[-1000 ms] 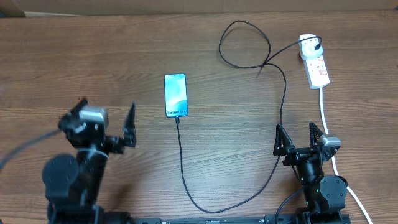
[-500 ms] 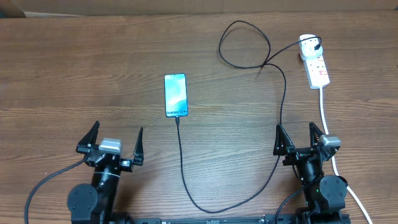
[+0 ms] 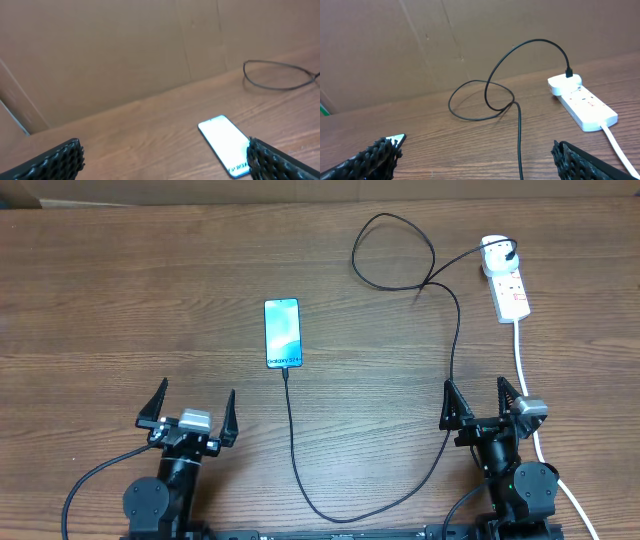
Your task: Plug charger to phone and switch on socket
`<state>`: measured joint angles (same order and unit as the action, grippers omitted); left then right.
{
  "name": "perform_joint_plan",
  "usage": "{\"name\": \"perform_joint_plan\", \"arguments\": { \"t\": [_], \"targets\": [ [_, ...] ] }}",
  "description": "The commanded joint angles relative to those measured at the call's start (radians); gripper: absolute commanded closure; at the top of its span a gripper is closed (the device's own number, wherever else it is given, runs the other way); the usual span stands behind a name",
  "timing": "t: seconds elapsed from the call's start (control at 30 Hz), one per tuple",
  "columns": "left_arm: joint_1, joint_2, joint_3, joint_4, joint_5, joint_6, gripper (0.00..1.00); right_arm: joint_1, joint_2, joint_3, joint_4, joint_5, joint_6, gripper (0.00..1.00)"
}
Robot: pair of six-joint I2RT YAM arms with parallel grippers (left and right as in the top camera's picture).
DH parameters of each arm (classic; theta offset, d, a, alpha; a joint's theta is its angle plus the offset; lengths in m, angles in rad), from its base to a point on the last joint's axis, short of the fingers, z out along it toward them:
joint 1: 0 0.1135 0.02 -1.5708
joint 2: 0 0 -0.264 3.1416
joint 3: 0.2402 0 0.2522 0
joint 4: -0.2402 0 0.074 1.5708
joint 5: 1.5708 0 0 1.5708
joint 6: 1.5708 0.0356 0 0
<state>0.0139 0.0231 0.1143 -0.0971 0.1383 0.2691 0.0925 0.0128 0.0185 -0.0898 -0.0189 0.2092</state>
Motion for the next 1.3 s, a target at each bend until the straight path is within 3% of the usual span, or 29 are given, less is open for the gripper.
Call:
{"name": "perform_joint_plan", "arguments": {
  "t": [0.0,0.23,0.37,1.27],
  "targets": [
    [0.006,-0.02,-0.034,0.012,-0.024,0.027,0.0,0.005,-0.01,-0.011,0.006,0.003,0.006,0.0],
    [0.006,-0.02,-0.066,0.012,-0.056,0.026,0.0,0.005,-0.01,-0.011,0.006,0.003,0.006,0.0],
    [0.006,-0.02,-0.11,0.023,-0.075,-0.032,0.0,0.005,-0.01,-0.011,0.006,0.003,0.006,0.0],
    [0.006,-0.019,-0.11,0.023,-0.082,-0.03,0.0,0.005,-0.01,-0.011,0.006,0.003,0.006,0.0]
  ]
}}
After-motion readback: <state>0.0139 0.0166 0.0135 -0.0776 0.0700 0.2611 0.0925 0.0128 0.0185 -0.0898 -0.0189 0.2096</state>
